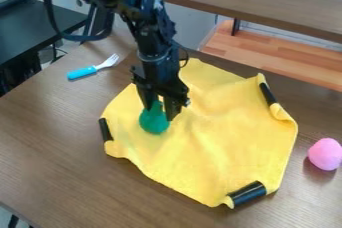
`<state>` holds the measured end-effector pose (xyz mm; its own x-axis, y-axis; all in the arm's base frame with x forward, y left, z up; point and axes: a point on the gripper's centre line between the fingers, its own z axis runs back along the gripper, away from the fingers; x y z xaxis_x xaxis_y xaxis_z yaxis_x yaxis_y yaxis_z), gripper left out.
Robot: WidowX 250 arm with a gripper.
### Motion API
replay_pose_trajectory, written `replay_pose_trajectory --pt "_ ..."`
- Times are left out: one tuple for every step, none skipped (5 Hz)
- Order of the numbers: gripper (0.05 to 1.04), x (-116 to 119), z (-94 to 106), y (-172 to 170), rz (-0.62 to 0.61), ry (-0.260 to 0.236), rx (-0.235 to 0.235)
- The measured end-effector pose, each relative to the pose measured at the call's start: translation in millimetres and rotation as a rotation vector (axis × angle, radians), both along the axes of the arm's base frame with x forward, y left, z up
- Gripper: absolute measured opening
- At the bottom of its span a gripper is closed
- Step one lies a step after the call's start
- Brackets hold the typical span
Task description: Remove the green figure in the bottom left edge of the cloth
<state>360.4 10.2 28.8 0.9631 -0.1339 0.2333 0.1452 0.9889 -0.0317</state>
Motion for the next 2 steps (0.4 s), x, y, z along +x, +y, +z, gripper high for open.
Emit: replay_pose_trajectory --pt "0.375 -1.1 -2.4 -3.4 -0.013 -0.007 0.014" --pt "0.317 -3.7 -4.5 -7.6 -0.025 -0.003 0.013"
